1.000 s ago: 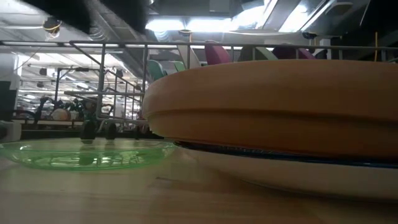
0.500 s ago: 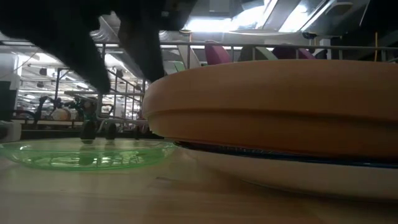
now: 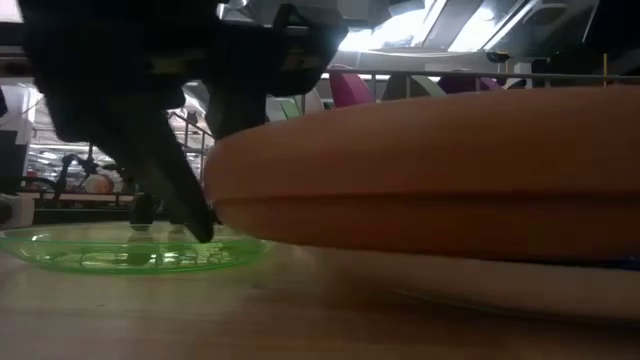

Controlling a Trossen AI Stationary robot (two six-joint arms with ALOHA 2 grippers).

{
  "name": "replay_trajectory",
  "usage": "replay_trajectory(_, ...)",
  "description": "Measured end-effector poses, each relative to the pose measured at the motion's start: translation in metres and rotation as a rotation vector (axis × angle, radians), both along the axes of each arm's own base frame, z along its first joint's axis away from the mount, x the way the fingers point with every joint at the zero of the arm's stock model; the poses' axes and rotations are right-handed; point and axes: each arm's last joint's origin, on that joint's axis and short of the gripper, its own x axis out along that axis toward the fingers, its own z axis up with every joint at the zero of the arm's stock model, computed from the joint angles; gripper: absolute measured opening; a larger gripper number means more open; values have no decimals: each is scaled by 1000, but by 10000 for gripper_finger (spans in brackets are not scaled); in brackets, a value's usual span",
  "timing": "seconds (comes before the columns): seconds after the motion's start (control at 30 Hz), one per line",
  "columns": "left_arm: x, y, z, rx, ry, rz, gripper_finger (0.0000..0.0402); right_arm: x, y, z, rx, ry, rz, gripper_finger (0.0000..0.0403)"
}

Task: Sort dishes
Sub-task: Put the brown plate in the dish rack

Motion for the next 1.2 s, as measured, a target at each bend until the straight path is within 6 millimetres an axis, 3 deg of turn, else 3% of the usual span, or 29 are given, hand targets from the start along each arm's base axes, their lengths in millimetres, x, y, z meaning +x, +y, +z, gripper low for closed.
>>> replay_trajectory(0.2,-2,-3,0,23,-20,12,14,0,0,0,0,0,0,144)
replay_trajectory(0.43,-3,-11,12,-50,-25,75,7,-2,-2,5,-1,0,6,144)
replay_trajectory(0.6,-3,-11,47,-146,-97,138,7,-8,-9,21,-24,-26,13,144)
replay_trajectory(0.73,-14,-10,76,-275,-109,255,5,-17,-18,34,-58,-30,5,144)
replay_trajectory(1.0,-66,-21,147,-569,-121,350,4,-32,-36,57,-129,-37,-11,144)
replay_trajectory(1.2,-111,-23,196,-760,-307,560,3,-37,-44,63,-217,-58,-31,144)
